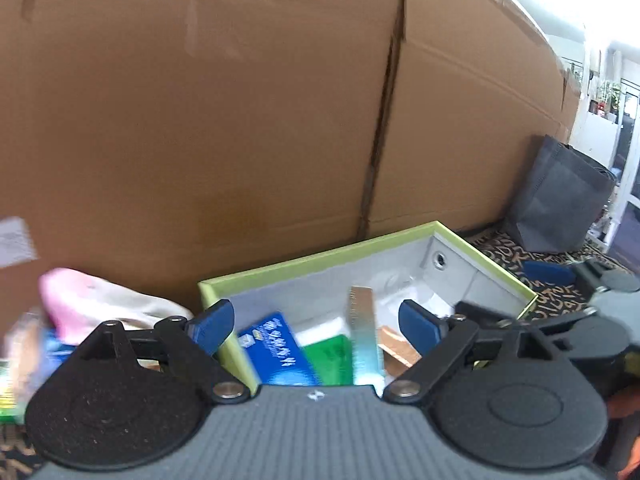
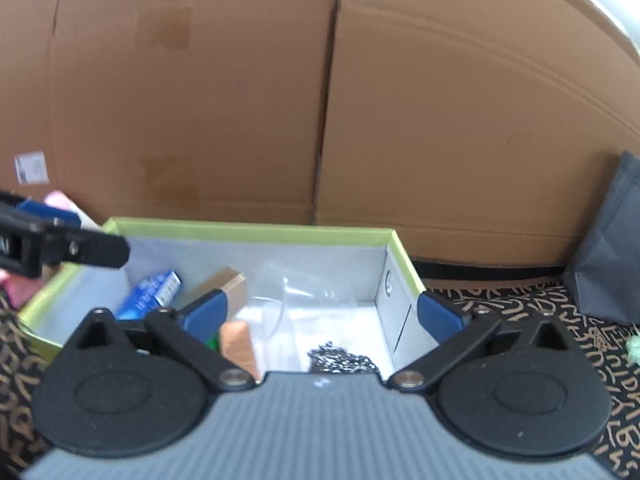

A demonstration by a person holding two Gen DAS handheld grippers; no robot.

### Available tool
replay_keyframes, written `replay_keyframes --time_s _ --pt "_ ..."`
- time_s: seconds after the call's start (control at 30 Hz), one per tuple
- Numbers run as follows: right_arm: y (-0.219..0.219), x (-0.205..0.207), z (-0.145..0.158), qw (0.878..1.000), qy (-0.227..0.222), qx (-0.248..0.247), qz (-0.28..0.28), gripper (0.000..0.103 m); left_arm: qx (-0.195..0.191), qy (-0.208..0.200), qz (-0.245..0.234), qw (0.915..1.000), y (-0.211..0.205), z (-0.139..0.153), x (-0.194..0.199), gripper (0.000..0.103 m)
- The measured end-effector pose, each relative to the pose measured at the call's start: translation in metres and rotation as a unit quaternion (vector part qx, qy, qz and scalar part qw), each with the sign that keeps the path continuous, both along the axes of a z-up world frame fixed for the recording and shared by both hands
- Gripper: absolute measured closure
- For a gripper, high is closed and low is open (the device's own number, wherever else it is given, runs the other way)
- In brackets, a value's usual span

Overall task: Organize objects
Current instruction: 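Carry packet and cup into lime-green box and open both tools, then move both open tools back toward the item pile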

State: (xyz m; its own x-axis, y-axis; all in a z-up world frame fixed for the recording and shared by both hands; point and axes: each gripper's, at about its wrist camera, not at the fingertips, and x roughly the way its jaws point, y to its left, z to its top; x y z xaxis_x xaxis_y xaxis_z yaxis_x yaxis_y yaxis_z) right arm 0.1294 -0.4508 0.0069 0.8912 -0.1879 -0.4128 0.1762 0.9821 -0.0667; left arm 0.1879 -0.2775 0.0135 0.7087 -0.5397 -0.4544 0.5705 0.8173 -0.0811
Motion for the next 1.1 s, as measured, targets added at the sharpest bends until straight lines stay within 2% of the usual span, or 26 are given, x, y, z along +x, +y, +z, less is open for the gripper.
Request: replay_keyframes --time_s 0.13,0.3,0.47,0.53,0.63,0.77,0.9,0.97,1.03,1.1 --pt "0.023 -0.026 0.015 0.999 -0.012 0.023 0.021 0.000 0.011 -0.011 0.042 0.9990 0.039 0.005 -0.020 0.011" --pt "0.071 -0.042 0.011 0.996 -0.009 0.047 0.077 0.000 -0.015 0.015 0.079 0.9967 0.101 -0.007 -0.039 0.011" --pt "0.137 -0.052 -0.005 0.988 0.006 0.065 0.144 0.000 -0.001 0.031 0.123 0.9919 0.160 -0.032 -0.049 0.011" --pt "0.162 -0.048 -0.014 0.983 0.013 0.074 0.170 0.000 0.004 0.036 0.145 0.9888 0.184 -0.040 -0.049 0.011" --pt "0.203 -0.026 -0.033 0.977 0.040 0.079 0.196 0.001 -0.011 0.048 0.181 0.9823 0.219 -0.047 -0.038 0.011" --pt "0.242 0.012 -0.055 0.982 0.070 0.048 0.167 0.005 -0.007 0.050 0.210 0.9765 0.247 -0.056 -0.009 0.012" --pt "0.248 0.046 -0.071 0.989 0.099 0.040 0.105 0.005 -0.009 0.066 0.229 0.9710 0.266 -0.067 0.021 0.013" --pt "0.252 0.060 -0.076 0.990 0.106 0.026 0.085 0.005 -0.028 0.086 0.227 0.9696 0.270 -0.069 0.036 0.015" --pt "0.258 0.075 -0.083 0.992 0.112 -0.012 0.060 0.005 -0.044 0.100 0.216 0.9702 0.266 -0.070 0.051 0.016" --pt "0.259 0.081 -0.087 0.992 0.114 -0.027 0.046 0.003 -0.042 0.100 0.210 0.9716 0.255 -0.069 0.062 0.017"
